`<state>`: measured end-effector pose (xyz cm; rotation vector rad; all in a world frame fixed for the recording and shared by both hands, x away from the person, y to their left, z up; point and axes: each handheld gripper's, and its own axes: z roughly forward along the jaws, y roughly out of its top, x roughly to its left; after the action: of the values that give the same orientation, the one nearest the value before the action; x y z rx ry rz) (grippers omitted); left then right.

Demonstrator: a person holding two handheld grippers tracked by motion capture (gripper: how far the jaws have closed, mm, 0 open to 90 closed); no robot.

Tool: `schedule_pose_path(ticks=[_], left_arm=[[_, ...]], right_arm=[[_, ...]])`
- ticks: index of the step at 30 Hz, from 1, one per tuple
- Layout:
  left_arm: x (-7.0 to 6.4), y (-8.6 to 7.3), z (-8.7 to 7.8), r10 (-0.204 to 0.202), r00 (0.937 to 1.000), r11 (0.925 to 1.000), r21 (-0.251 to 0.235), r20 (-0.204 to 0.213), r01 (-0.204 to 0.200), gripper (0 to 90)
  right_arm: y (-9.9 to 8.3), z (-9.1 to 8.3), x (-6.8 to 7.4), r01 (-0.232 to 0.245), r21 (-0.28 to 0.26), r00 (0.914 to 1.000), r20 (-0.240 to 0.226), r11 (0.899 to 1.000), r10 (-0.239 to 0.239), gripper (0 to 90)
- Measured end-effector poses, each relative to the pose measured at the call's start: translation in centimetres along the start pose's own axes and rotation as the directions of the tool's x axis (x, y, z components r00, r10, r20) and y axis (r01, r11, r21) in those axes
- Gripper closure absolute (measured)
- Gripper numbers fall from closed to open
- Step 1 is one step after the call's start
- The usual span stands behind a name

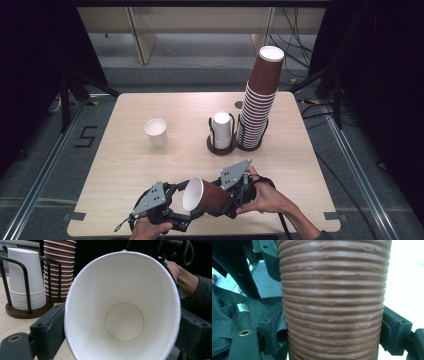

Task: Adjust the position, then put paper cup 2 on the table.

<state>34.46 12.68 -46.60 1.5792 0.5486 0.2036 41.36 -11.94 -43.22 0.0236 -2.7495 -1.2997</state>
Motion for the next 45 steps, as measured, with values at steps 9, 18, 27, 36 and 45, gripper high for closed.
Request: schedule_pose_path(ticks=[9, 18, 27, 36, 45], left_arm=[[0.2, 0.8, -0.5, 0.022, 0.9982, 0.9991, 0.039, -0.055, -0.020, 11.8], [0.9, 1.7, -1.4, 0.075, 0.9879, 0.9907, 0.123, -0.135, -0.058, 11.7], [1.1, 1.7, -1.3, 0.153, 0.9635, 0.9687, 0.226, -0.220, -0.102, 11.5], [1.8, 1.9, -1.9, 0.168, 0.9345, 0.9572, 0.279, -0.314, -0.078, 11.3], [2.8, 2.5, -2.8, 0.196, 0.8966, 0.9440, 0.324, -0.397, -0.063, 10.8]], right_arm=[[-0.9, -1.1, -0.5, -0.064, 0.002, 0.9975, 0.031, 0.998, 0.064, 15.7], [-3.2, -3.2, -0.8, -0.124, 0.012, 0.9860, 0.114, 0.992, 0.122, 17.0], [-5.2, -4.9, -1.3, -0.193, -0.022, 0.9537, 0.231, 0.981, 0.193, 17.0], [-6.9, -5.6, -0.8, -0.244, -0.024, 0.9271, 0.288, 0.970, 0.240, 17.6], [-8.0, -6.6, -0.5, -0.284, -0.037, 0.9031, 0.325, 0.958, 0.281, 18.4]])
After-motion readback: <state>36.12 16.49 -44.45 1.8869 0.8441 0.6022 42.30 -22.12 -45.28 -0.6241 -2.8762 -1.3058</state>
